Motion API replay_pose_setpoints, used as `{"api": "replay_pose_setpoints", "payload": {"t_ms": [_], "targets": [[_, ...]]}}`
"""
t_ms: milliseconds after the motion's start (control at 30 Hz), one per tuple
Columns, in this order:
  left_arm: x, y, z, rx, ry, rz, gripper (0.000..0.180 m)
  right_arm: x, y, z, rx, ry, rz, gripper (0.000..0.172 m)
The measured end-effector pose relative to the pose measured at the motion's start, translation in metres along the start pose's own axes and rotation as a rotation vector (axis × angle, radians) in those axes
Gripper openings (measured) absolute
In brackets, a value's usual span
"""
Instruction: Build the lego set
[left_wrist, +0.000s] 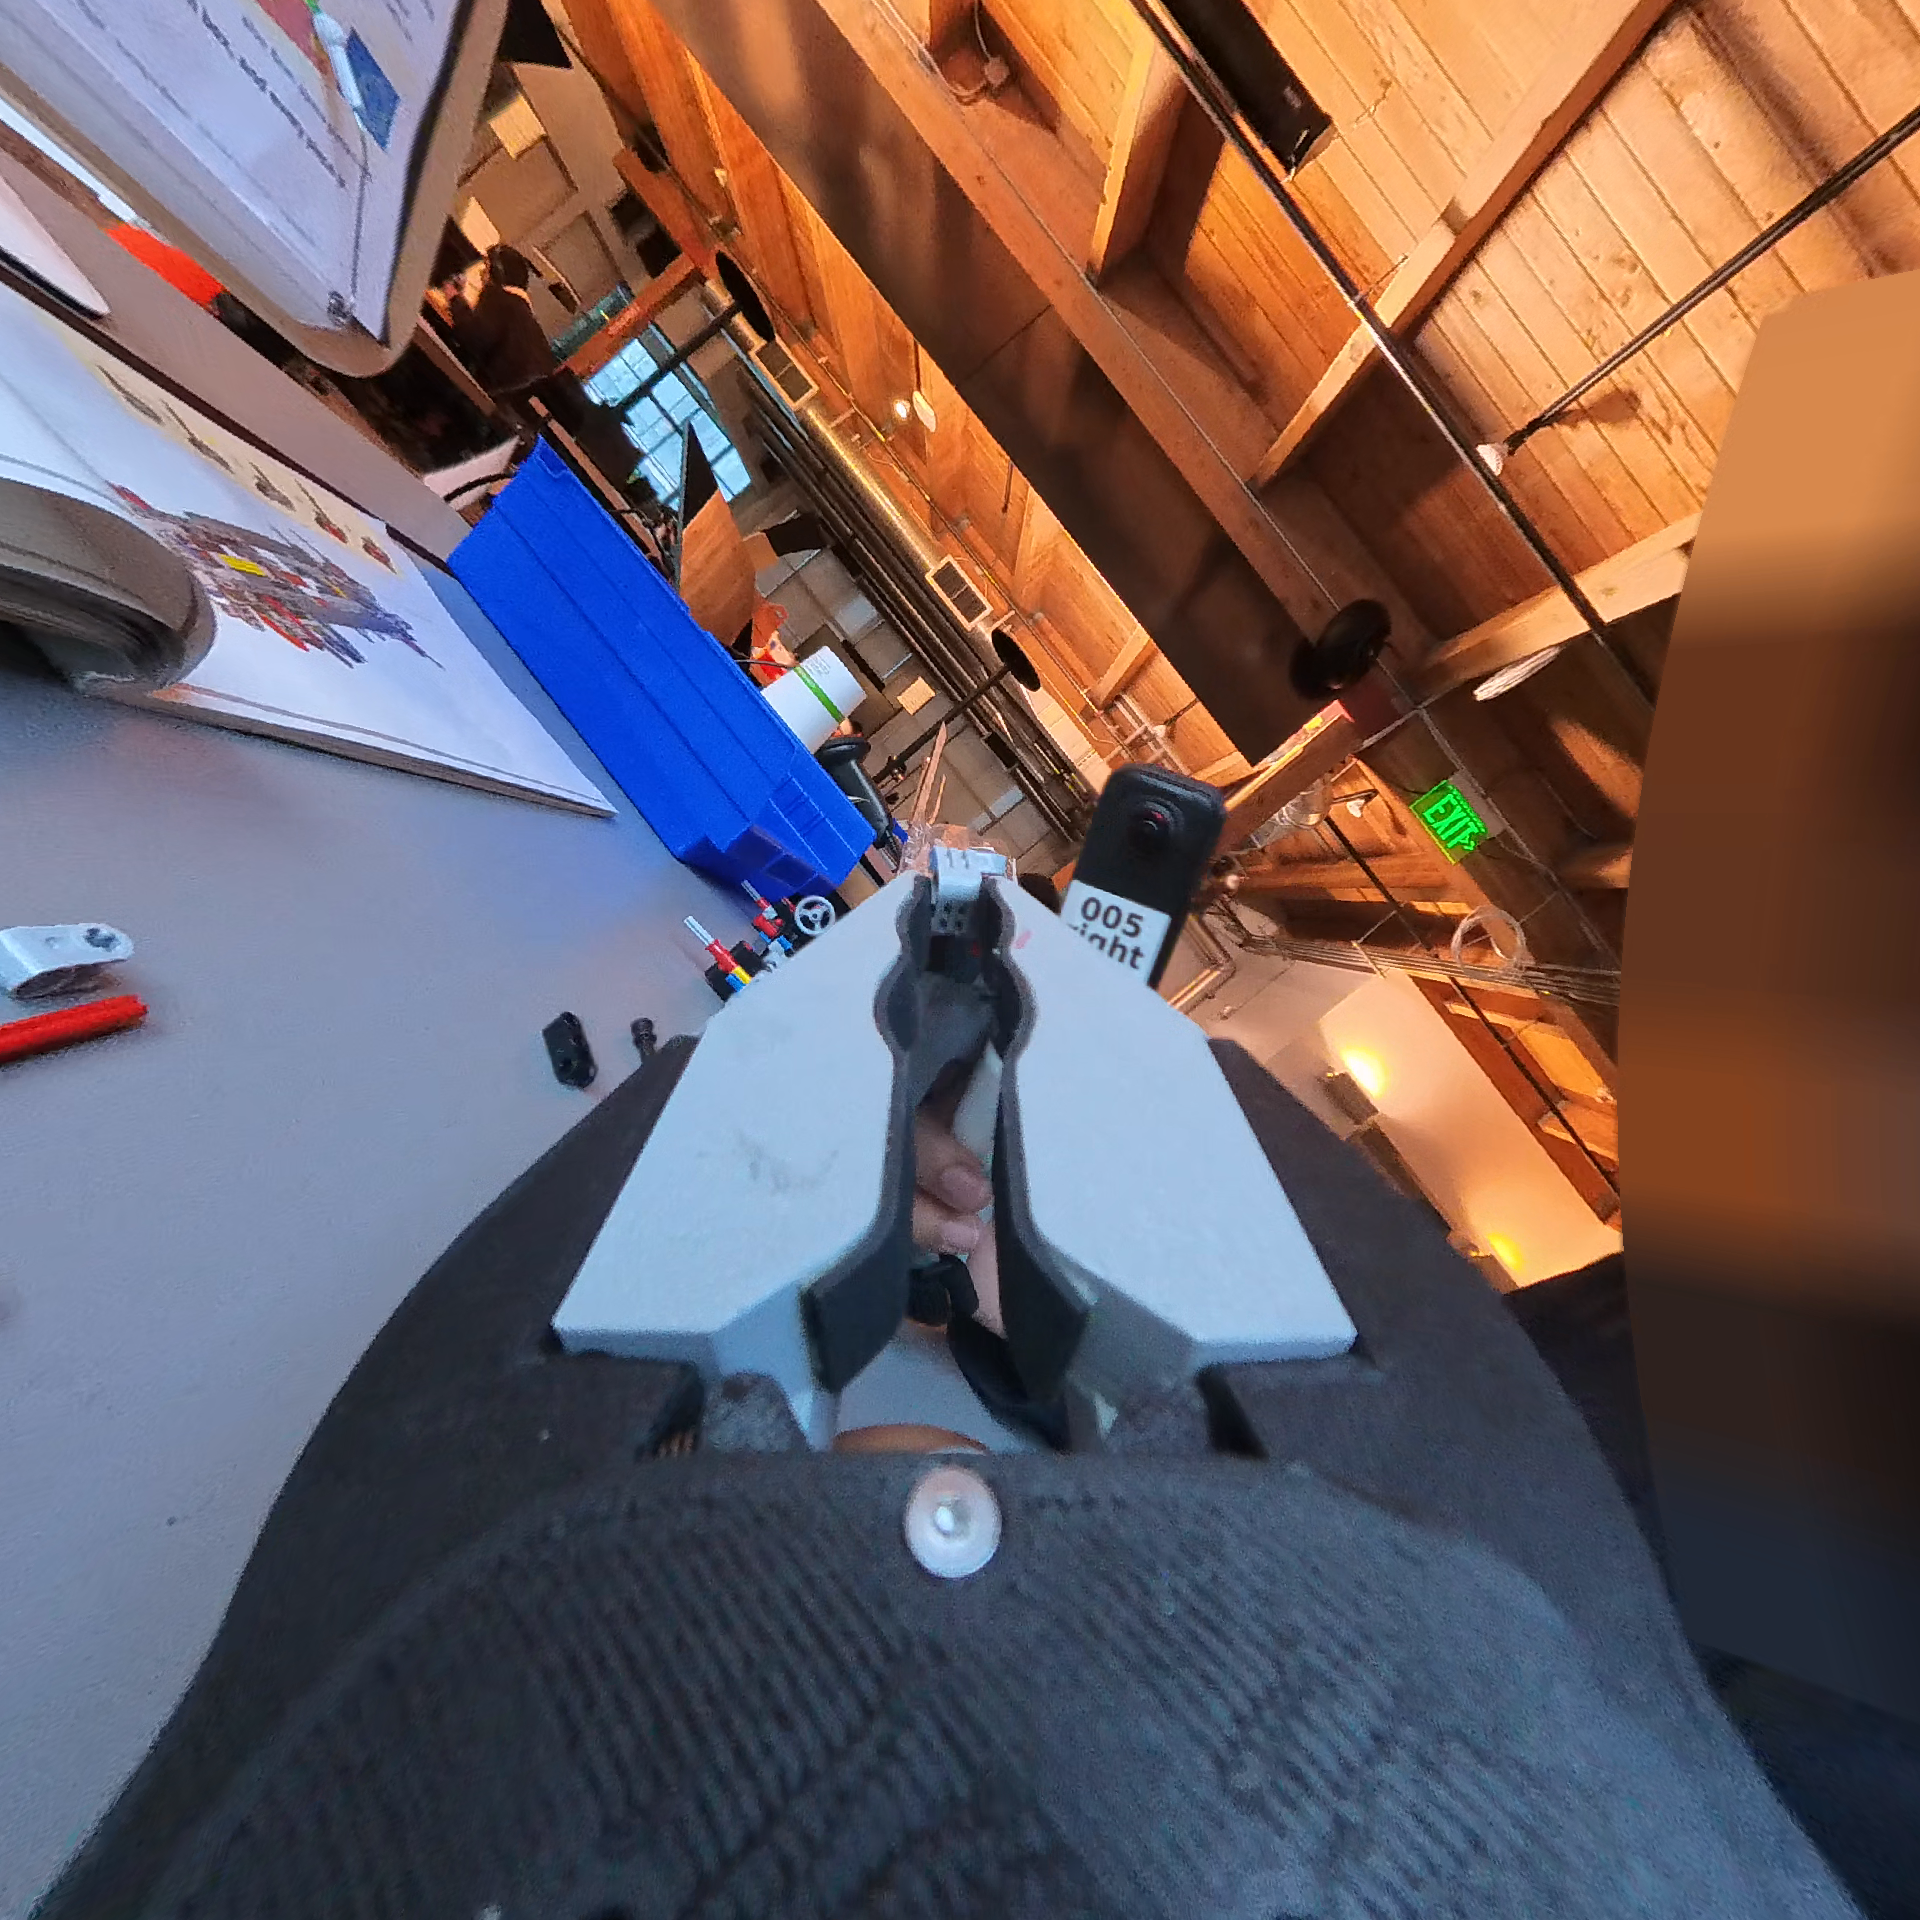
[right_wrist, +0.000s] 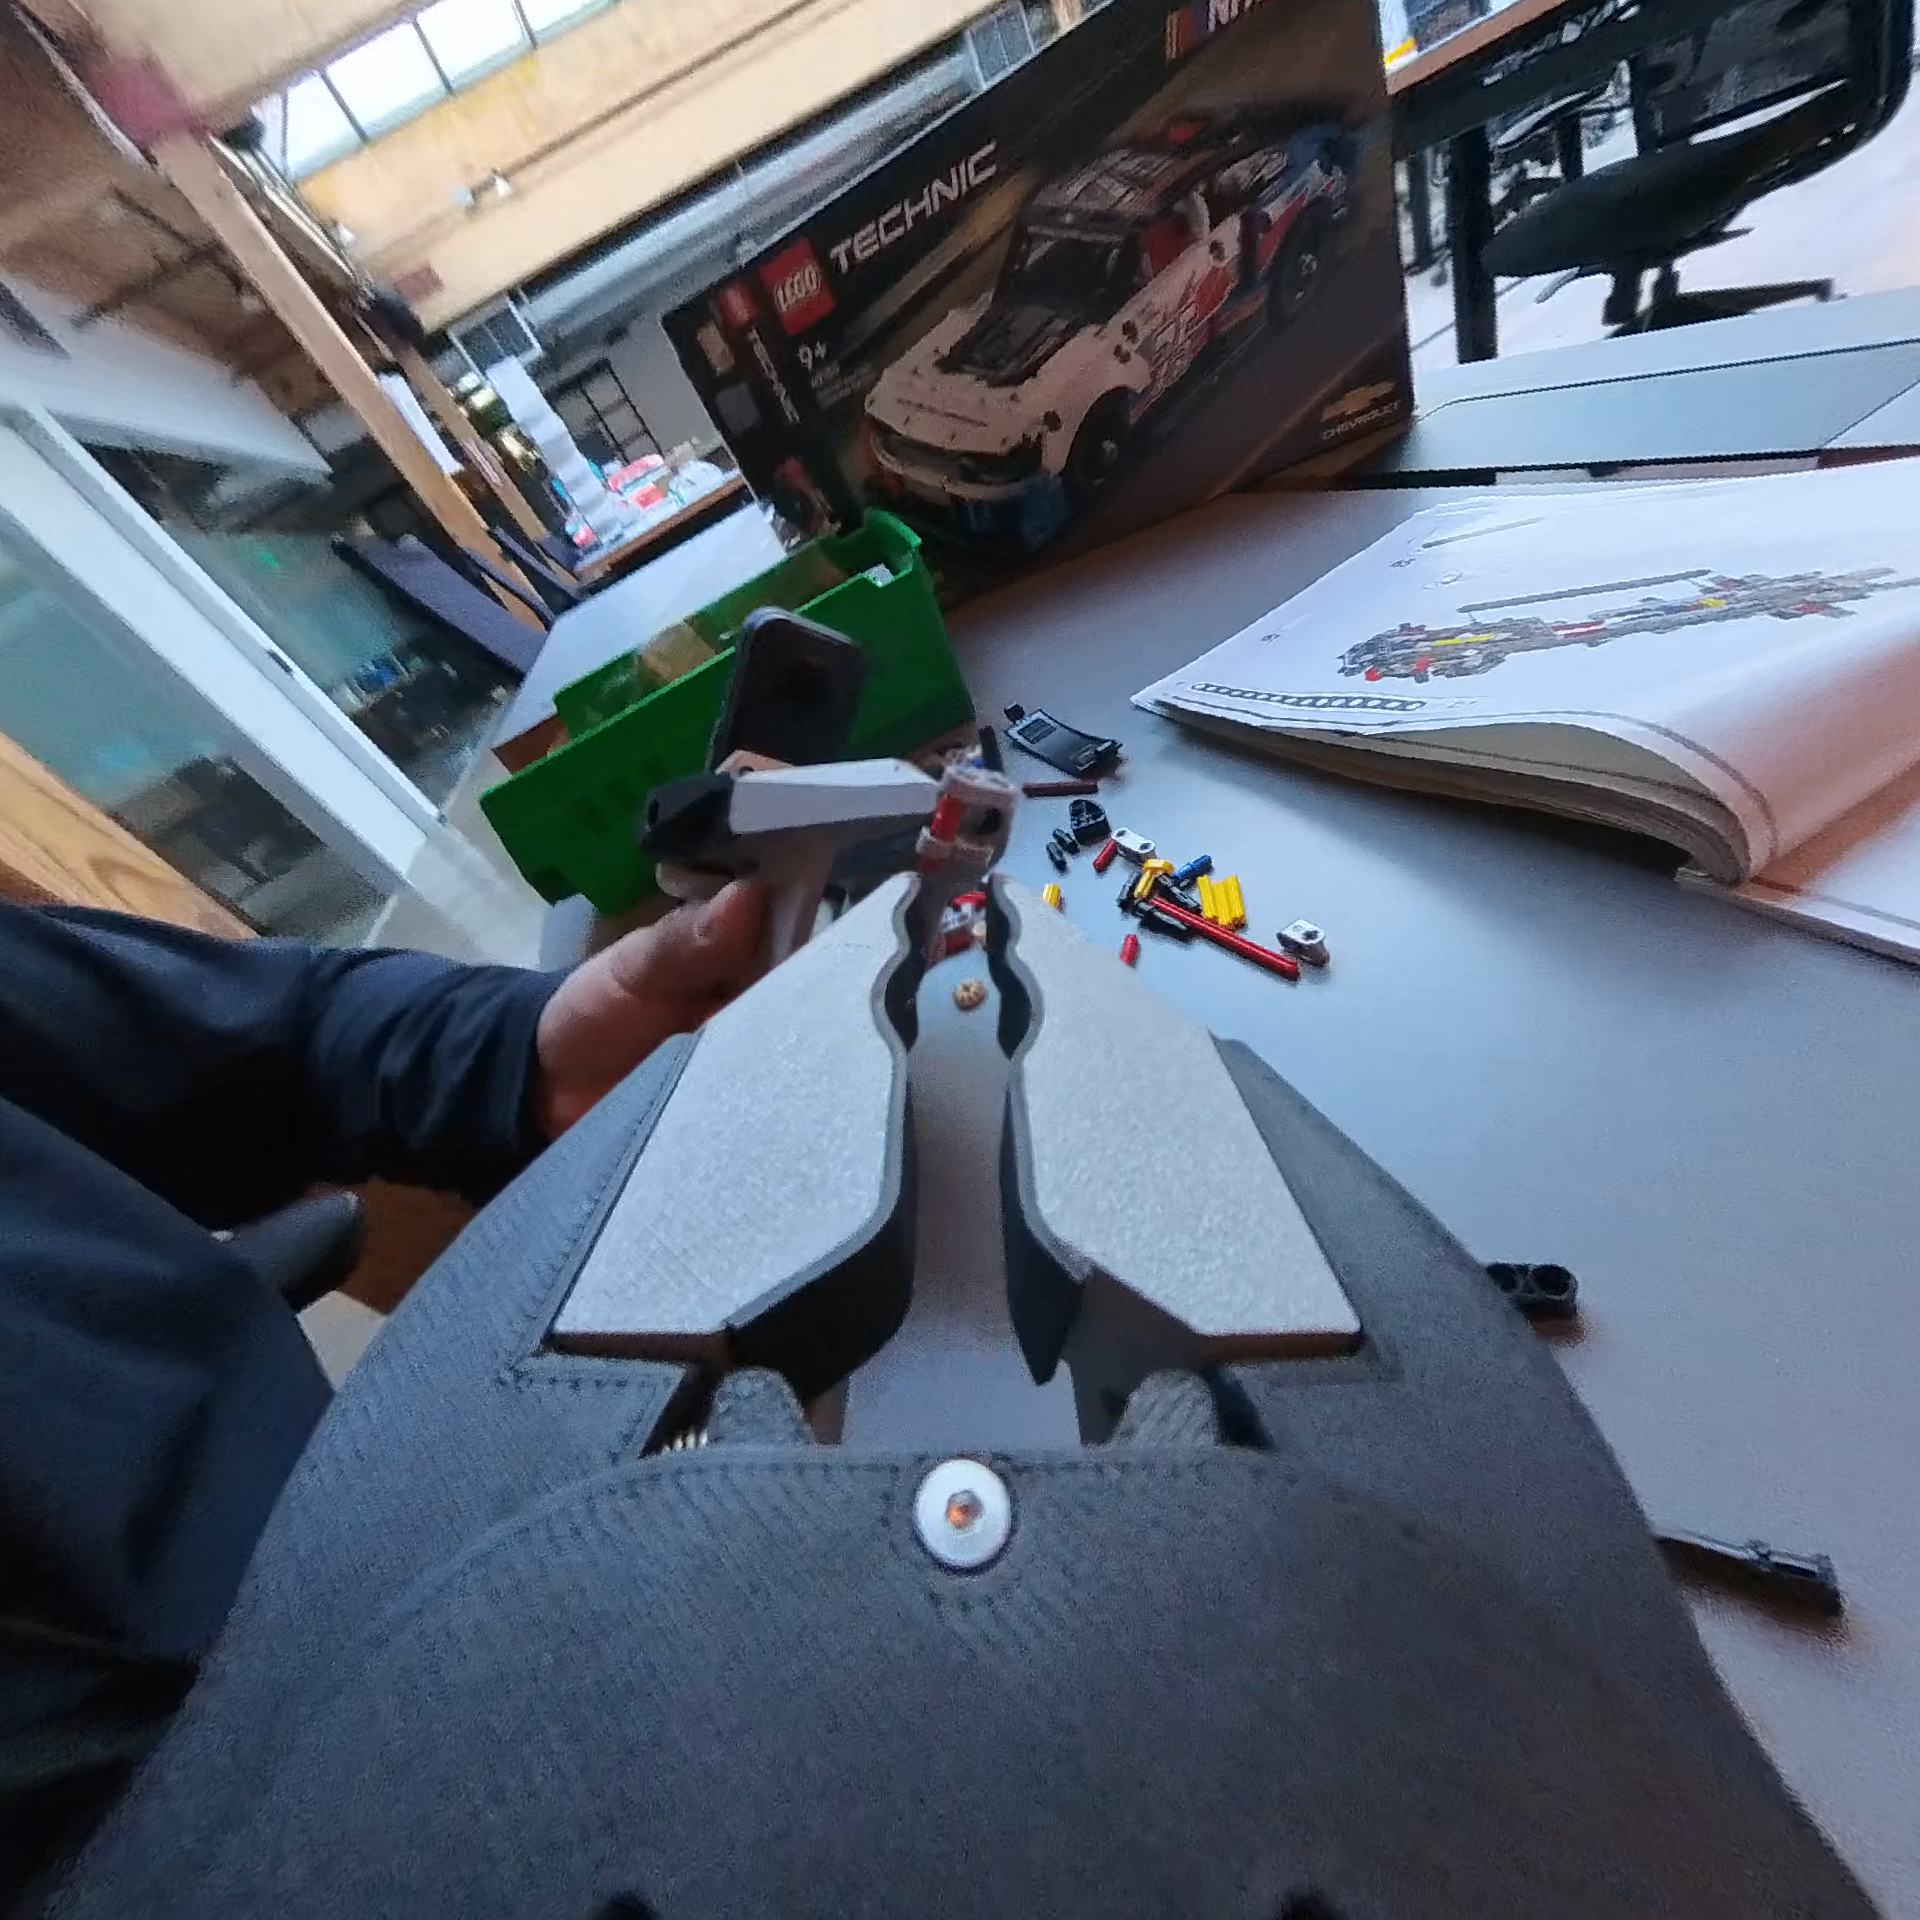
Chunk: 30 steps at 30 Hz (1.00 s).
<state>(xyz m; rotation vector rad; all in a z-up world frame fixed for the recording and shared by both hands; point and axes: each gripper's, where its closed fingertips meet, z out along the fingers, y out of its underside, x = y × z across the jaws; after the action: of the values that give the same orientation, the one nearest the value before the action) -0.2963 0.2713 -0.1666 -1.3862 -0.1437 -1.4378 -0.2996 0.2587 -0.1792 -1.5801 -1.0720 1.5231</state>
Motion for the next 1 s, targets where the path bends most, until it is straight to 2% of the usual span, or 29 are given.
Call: {"api": "replay_pose_setpoints", "payload": {"t_ms": [233,367,567,800,1000], "targets": [[0.002,-0.004,-0.001,0.029,-0.022,0.053,0.007,-0.001,-0.01,-0.005,0.063,-0.002,-0.006,0.012],[0.004,-0.004,0.0,0.018,-0.044,0.134,0.007,-0.001,-0.016,-0.008,0.094,-0.026,0.034,0.0],[0.008,-0.002,0.002,0.004,-0.072,0.243,0.007,-0.006,-0.017,-0.003,0.112,-0.066,0.08,0.006],[0.008,0.0,0.002,0.005,-0.1,0.293,0.007,-0.006,-0.021,-0.005,0.162,-0.105,0.146,0.0],[0.004,0.002,0.001,-0.025,-0.121,0.301,0.006,-0.003,-0.018,-0.003,0.126,-0.07,0.061,0.0]]}}
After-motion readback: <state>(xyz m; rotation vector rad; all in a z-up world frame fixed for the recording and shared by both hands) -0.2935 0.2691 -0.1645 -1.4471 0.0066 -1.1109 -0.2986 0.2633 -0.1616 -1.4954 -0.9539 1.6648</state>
